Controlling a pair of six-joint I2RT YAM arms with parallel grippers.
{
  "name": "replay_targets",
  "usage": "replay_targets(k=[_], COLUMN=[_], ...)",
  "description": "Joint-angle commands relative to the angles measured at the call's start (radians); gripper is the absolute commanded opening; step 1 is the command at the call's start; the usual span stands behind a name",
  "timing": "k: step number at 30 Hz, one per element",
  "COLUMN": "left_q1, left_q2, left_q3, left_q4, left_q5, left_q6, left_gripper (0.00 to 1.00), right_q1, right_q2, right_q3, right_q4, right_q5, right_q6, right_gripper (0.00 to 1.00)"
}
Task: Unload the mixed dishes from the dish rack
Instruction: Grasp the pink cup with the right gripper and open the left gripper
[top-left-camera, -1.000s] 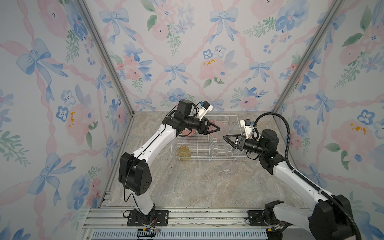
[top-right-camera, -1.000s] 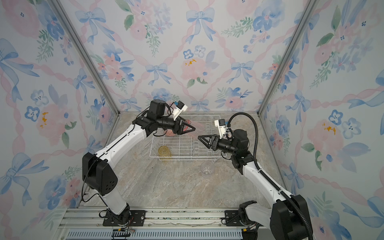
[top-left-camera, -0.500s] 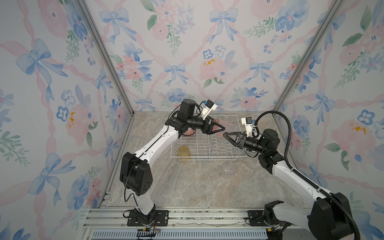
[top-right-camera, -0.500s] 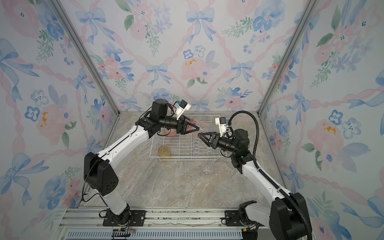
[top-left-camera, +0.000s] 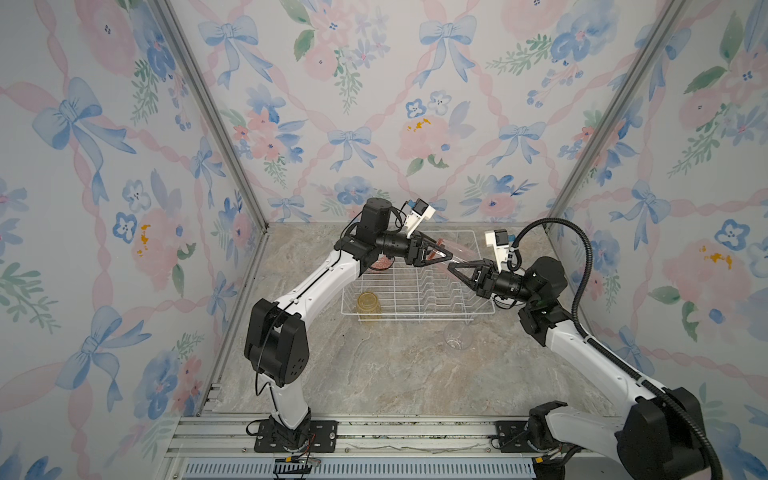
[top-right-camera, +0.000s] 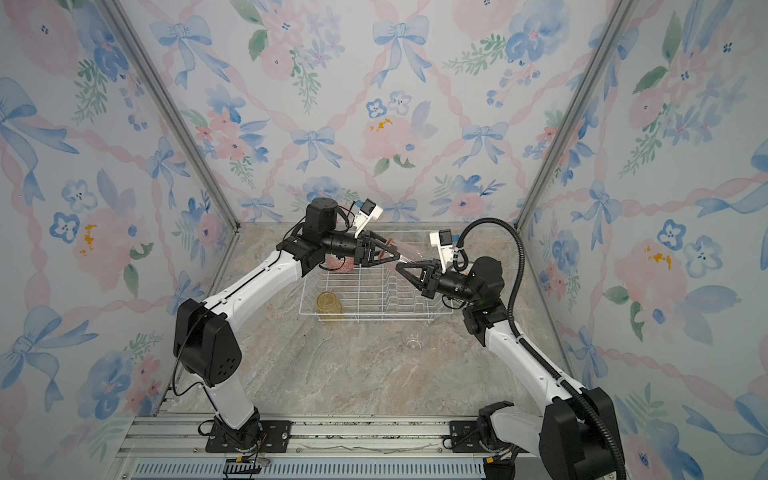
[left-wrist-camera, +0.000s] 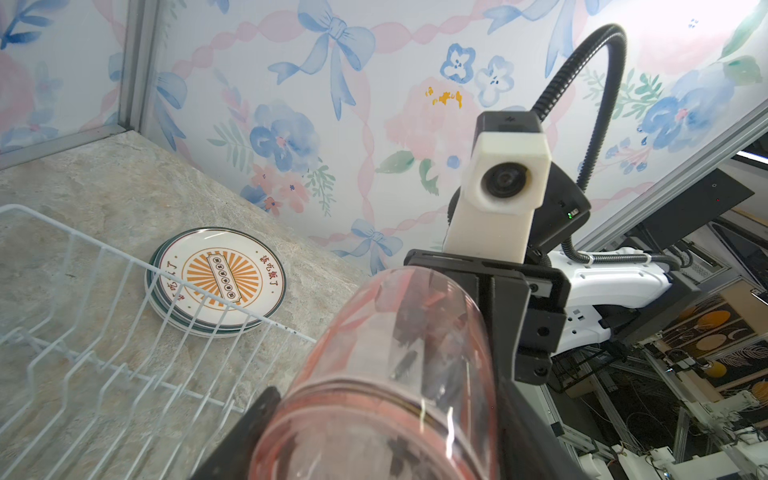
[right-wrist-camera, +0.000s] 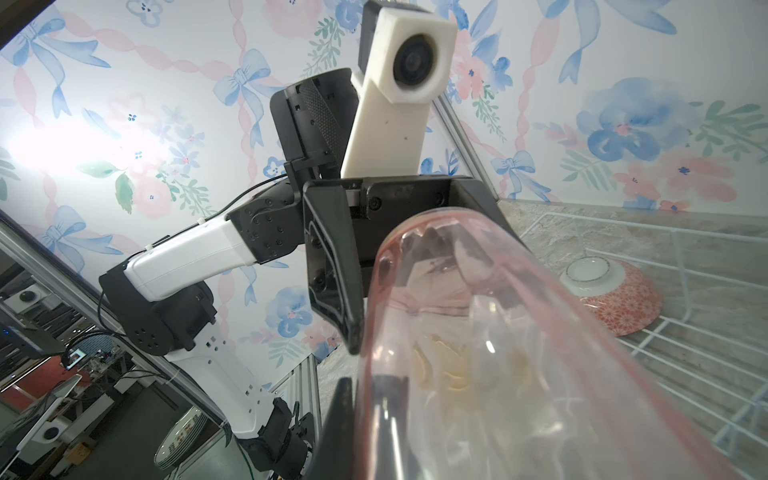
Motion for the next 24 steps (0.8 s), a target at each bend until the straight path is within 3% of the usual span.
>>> replay_targets(k=[1, 8, 11, 16, 20, 24], left_q1=[-0.029, -0.028, -0.023, -0.006, 0.008, 0.015], left_q2=[0.008, -0.054, -0.092, -0.178, -0.222, -0.255], left_q3=[-0.016, -0.069, -0.099, -0.180, -0.230, -0.279], left_q4=[0.029, 0.030, 0.029, 0.029, 0.030, 0.028], left_q5=[-0.101, -0.192, -0.228, -0.331, -0.368, -0.414], left_q6=[0.044, 0.065, 0.070, 0.086, 0.084, 0.082], left_gripper=[0.40, 0.60, 0.63, 0.78, 0.89, 0.92], right_q1=[0.008, 0.008, 0.008, 0.010, 0.011, 0.027], right_q2=[0.001, -0.028, -0.038, -0.062, -0.073, -0.066], right_q3=[0.044, 0.085, 0.109, 0.163, 0.185, 0.245], right_q4=[-0.071, -0.237, -0.339, -0.550, -0.603, -0.727], right_q5=[0.105, 0.128, 0.165, 0.217, 0.218, 0.219], right_q6=[-0.009, -0.109, -0.170, -0.294, -0.325, -0.386], right_gripper=[0.00, 0.00, 0.00, 0.00, 0.00, 0.00])
